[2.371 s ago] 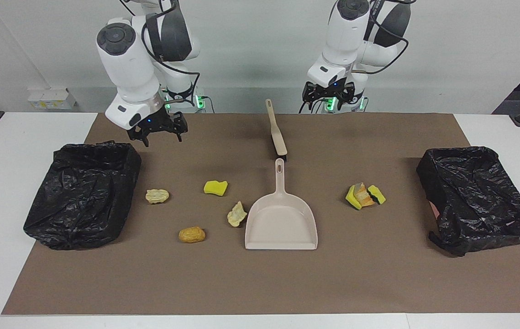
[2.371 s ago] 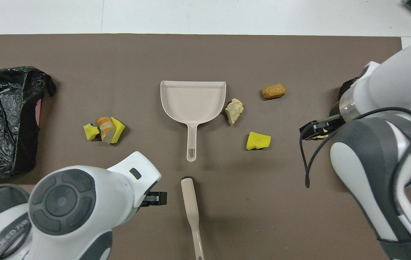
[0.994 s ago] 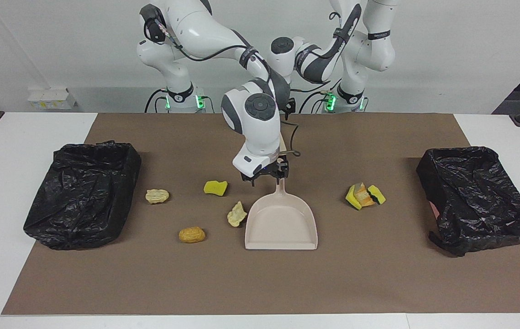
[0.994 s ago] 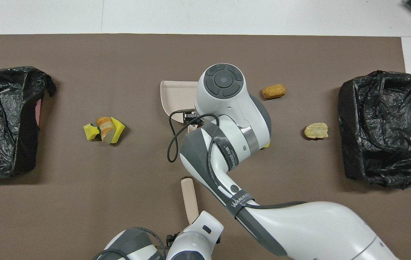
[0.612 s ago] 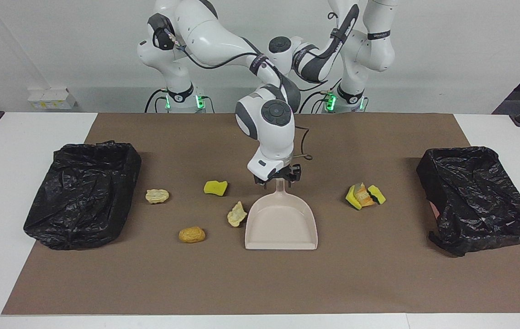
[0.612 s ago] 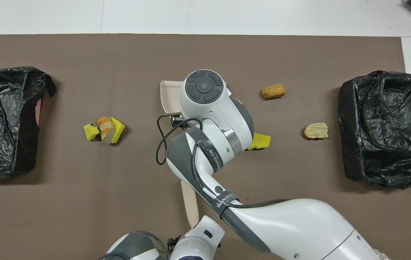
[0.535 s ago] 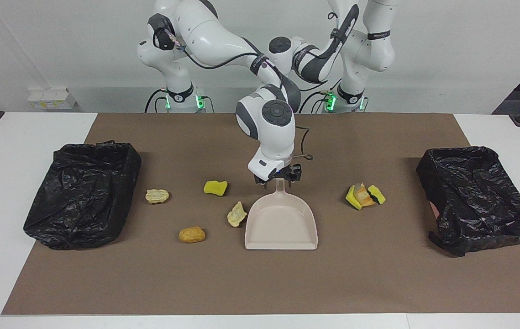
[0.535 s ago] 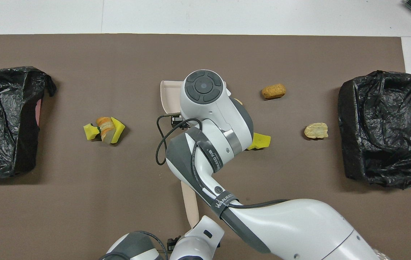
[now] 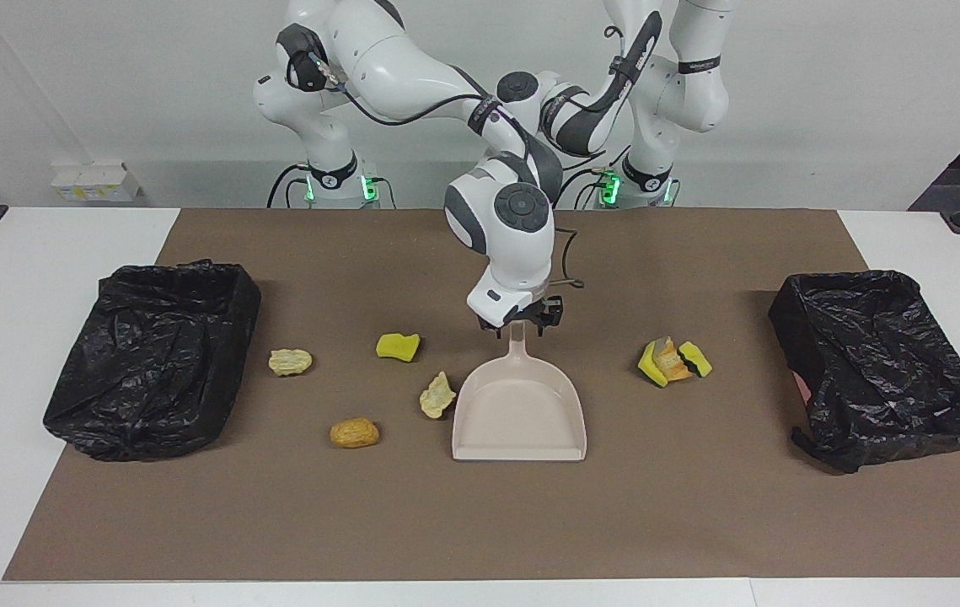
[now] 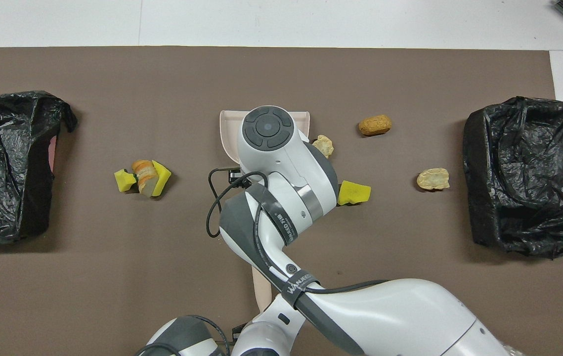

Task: Sweep and dump trash in bin

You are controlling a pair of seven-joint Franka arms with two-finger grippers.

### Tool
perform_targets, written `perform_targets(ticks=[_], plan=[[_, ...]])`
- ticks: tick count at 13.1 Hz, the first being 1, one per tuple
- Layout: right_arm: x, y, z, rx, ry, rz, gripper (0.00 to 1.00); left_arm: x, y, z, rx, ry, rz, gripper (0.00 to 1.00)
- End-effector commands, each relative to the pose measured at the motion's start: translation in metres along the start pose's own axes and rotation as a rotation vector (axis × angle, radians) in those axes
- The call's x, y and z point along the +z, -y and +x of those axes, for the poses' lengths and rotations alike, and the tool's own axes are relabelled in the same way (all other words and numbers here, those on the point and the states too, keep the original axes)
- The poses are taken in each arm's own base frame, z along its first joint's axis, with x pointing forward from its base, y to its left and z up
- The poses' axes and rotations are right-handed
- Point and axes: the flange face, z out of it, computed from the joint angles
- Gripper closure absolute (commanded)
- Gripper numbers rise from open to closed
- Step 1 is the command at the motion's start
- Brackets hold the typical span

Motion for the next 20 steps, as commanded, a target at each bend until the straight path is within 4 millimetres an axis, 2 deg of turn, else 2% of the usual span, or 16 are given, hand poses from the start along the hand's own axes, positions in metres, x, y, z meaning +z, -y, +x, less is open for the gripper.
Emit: perform_targets(ticks=[1,2,3,7,8,9,10,11,12,13,15,18,20], plan=[[0.003,-0.008,-0.025,0.017,0.045,-0.023,0.34,-0.004,0.006,0.007,-0.012,0.006,-0.011,1.00],[0.002,-0.008,-0.027,0.017,0.045,-0.023,0.35,-0.013,0.012,0.017,-0.035,0.002,-0.018,1.00],[0.002,-0.009,-0.027,0.017,0.046,-0.024,0.40,-0.017,0.013,0.019,-0.034,0.015,0.000,1.00],[0.009,-0.002,-0.033,0.004,0.044,-0.030,0.41,-0.022,0.033,0.030,-0.020,0.064,0.061,1.00],[0.012,0.001,-0.035,-0.005,0.044,-0.036,0.45,-0.021,0.040,0.037,-0.036,0.076,0.074,1.00],[0.011,0.001,-0.035,-0.006,0.045,-0.038,0.56,-0.020,0.045,0.042,-0.033,0.087,0.083,1.00],[0.010,-0.001,-0.033,-0.004,0.042,-0.039,0.87,-0.028,0.052,0.050,-0.025,0.080,0.071,1.00],[0.005,0.003,-0.034,-0.008,0.036,-0.037,1.00,-0.036,0.060,0.056,-0.023,0.076,0.063,1.00],[0.000,0.009,-0.037,-0.016,0.032,-0.034,1.00,-0.040,0.069,0.059,-0.013,0.093,0.078,1.00],[-0.005,0.005,-0.033,-0.010,0.029,-0.029,1.00,-0.046,0.078,0.067,-0.011,0.106,0.084,1.00],[-0.020,0.002,-0.025,-0.005,0.007,-0.010,1.00,-0.070,0.104,0.099,-0.031,0.104,0.063,1.00],[-0.042,-0.017,-0.017,-0.009,-0.008,0.019,1.00,-0.114,0.141,0.153,-0.072,0.086,0.037,1.00],[-0.064,-0.031,-0.016,-0.097,-0.019,0.025,1.00,-0.125,0.176,0.187,-0.118,0.047,0.071,1.00]])
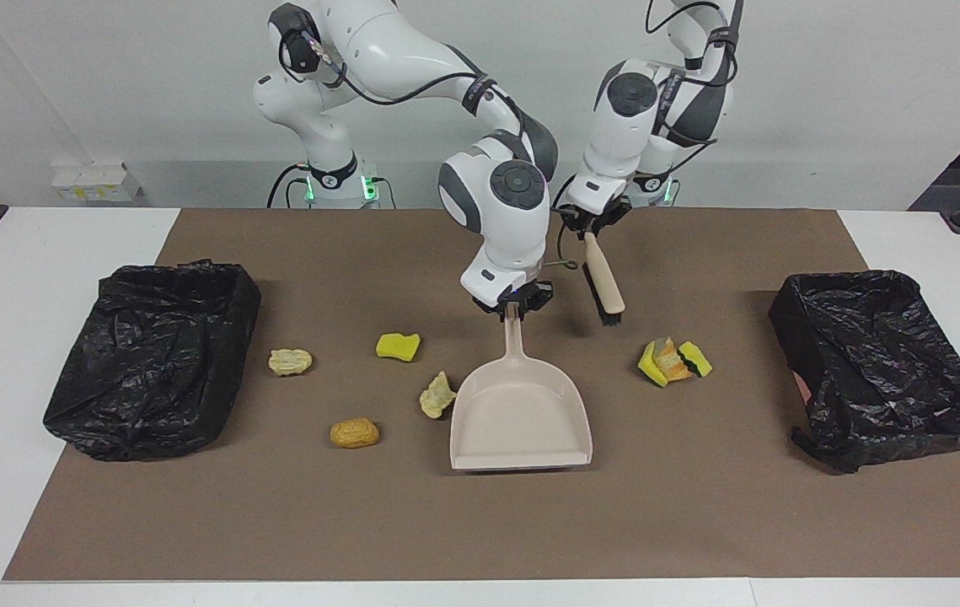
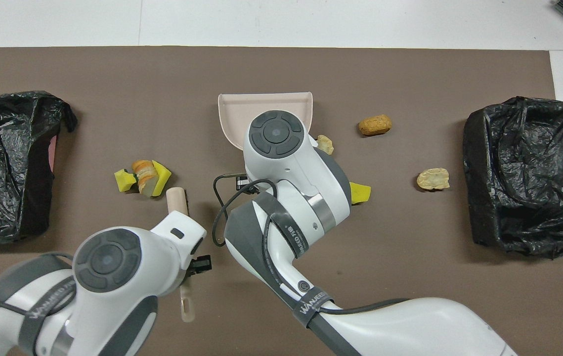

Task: Sweep and dump trash in bin

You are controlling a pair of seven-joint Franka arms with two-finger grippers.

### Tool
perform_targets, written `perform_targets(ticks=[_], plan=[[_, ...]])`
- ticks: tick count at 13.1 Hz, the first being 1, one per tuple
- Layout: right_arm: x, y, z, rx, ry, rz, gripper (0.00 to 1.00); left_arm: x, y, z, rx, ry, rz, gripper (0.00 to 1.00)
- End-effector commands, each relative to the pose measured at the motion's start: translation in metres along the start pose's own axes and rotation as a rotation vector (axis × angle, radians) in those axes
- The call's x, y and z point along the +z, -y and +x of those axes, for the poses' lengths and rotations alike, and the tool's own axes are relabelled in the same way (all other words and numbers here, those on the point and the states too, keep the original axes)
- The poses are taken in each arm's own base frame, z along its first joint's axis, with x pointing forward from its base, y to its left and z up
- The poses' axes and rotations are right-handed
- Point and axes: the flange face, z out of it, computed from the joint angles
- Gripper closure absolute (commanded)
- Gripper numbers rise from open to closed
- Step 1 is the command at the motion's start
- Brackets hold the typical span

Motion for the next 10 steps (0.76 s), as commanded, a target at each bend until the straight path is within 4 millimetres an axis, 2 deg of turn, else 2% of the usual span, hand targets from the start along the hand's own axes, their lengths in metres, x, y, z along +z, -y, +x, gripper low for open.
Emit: perform_targets(ticks=[1,3,5,7,10], plan=[[-0.034,-0.027,0.000,-0.111,0.004,0.020,1.00,-0.014,0.037,0.044,-0.054,-0.014,0.024,1.00],[-0.045,-0.046,0.000,-0.233,0.037,0.006,1.00,-0.017,0.075,0.083,-0.150,-0.017,0.009,1.00],[-0.052,-0.071,0.003,-0.348,0.075,-0.013,1.00,-0.024,0.106,0.121,-0.126,-0.050,0.041,1.00],[-0.056,-0.089,0.004,-0.491,0.114,-0.023,1.00,-0.021,0.131,0.156,-0.135,-0.052,0.034,1.00],[-0.055,-0.102,0.005,-0.698,0.141,-0.041,1.00,0.012,0.152,0.180,-0.097,-0.050,0.064,1.00]])
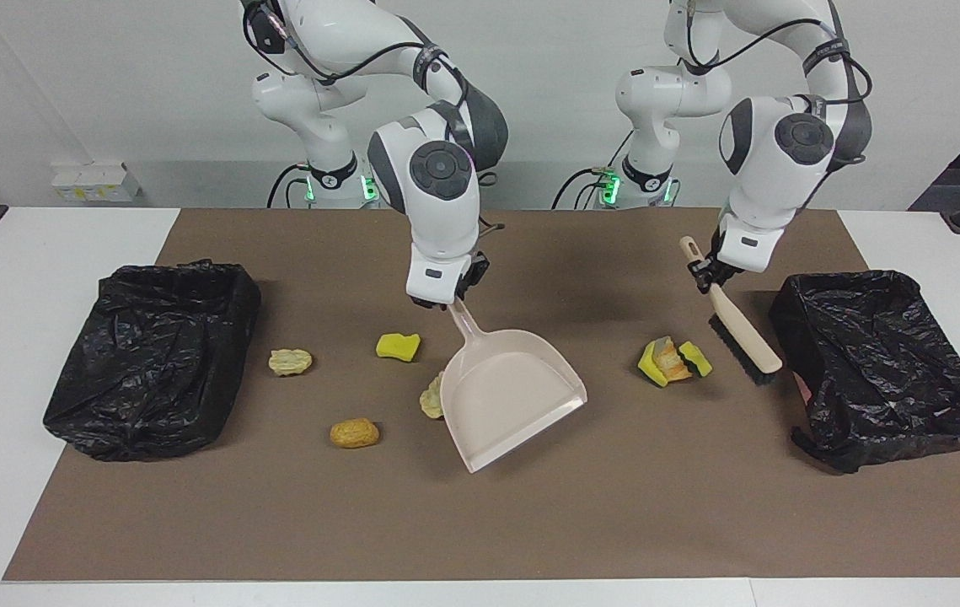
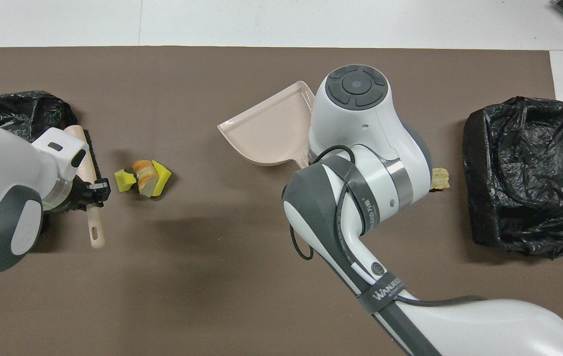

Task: Sweep and dump trash in bin

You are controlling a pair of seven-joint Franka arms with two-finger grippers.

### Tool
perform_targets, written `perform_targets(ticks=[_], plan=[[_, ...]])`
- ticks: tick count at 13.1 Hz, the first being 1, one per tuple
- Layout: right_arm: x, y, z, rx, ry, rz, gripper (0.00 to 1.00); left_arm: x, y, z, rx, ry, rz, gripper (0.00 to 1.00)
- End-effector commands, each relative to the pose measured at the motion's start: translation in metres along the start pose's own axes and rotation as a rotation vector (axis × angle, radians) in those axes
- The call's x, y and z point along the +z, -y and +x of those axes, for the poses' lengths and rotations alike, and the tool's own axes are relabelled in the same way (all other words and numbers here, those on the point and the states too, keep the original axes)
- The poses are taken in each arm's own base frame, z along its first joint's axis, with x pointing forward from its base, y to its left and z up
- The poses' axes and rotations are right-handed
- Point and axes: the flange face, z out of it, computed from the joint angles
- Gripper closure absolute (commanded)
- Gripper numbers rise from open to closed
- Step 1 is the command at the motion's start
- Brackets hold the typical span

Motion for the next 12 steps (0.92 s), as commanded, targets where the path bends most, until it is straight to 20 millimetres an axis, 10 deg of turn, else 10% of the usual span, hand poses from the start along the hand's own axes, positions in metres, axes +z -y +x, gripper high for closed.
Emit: perform_targets(ticks=[1,8,12], plan=[[-0.001,-0.002,-0.008,-0.167,0.020,-0.032,1.00,0.023,0.003,0.020,0.040,-0.005,0.009,1.00],[0.035,0.020,-0.009,-0.592,0.157,-0.178,1.00,0.068,-0.004,-0.001,0.149,0.059,0.030,1.00],[0.055,0.039,0.006,-0.701,0.185,-0.243,1.00,0.080,-0.041,-0.018,0.198,0.037,0.015,1.00]])
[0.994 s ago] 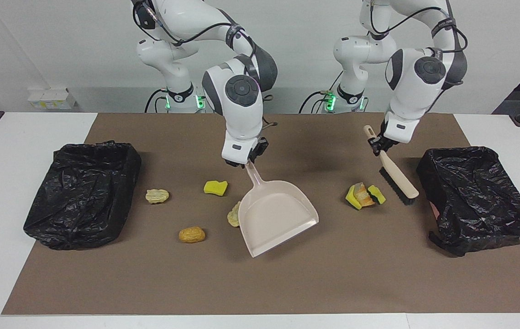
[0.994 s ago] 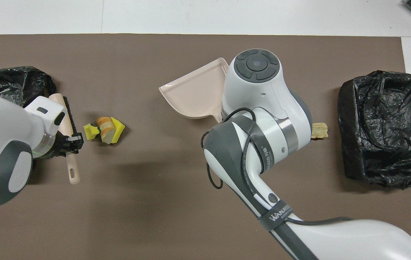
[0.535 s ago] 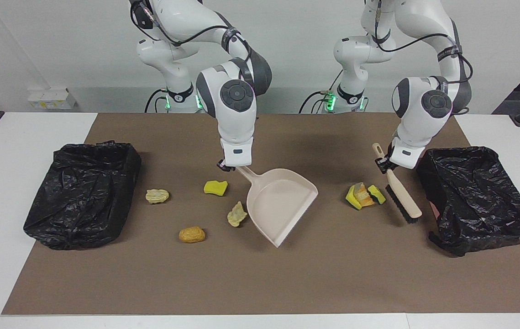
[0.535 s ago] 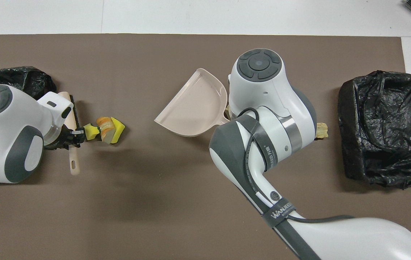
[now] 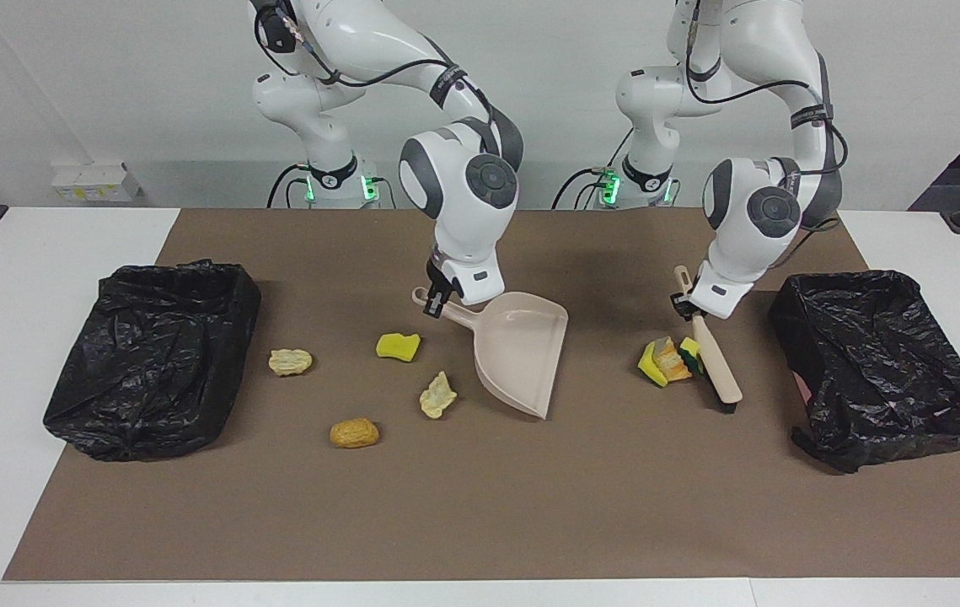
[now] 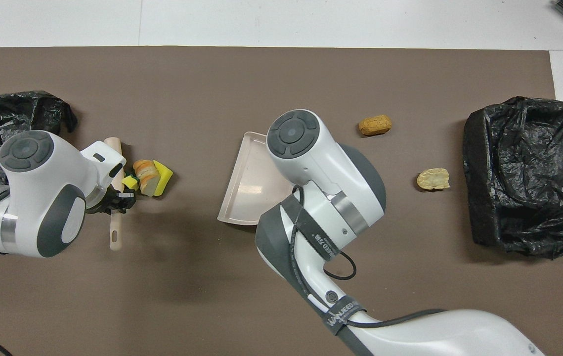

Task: Sweep and dump trash in bin
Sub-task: 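Sweep the sponge pieces into the dustpan with the brush in the left gripper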

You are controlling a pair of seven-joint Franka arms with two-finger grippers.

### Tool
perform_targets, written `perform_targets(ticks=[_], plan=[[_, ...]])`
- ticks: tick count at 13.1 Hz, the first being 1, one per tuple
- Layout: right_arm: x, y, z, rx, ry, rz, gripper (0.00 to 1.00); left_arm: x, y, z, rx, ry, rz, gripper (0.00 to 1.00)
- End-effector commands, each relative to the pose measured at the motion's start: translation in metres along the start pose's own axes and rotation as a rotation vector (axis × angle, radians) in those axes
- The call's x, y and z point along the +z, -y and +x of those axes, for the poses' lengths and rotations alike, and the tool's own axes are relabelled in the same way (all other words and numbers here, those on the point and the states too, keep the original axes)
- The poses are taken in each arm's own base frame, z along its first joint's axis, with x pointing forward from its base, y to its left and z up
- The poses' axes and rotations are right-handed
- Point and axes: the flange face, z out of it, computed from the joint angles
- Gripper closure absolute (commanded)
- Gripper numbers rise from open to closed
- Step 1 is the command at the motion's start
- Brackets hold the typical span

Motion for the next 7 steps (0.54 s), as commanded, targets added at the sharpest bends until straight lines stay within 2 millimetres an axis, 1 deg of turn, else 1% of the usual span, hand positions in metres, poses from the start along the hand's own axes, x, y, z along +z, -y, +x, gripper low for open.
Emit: perform_targets(ticks=[1,2,3,6,7], plan=[[0.000,0.001,0.009,-0.124,0.011,-0.070,1.00,0.003,-0.026,-0.015,0.039,-0.018,-0.003,1.00],[0.000,0.002,0.014,-0.142,0.004,-0.096,1.00,0.002,-0.033,-0.018,0.038,-0.014,-0.020,1.00],[0.001,0.000,0.018,-0.147,-0.015,-0.110,1.00,0.001,-0.050,-0.024,0.064,-0.015,-0.026,1.00],[0.012,-0.001,0.030,-0.158,-0.028,-0.119,1.00,-0.001,-0.094,-0.036,0.104,-0.044,-0.080,1.00],[0.008,0.005,0.038,-0.169,-0.047,-0.134,1.00,-0.001,-0.108,-0.043,0.126,-0.041,-0.086,1.00]])
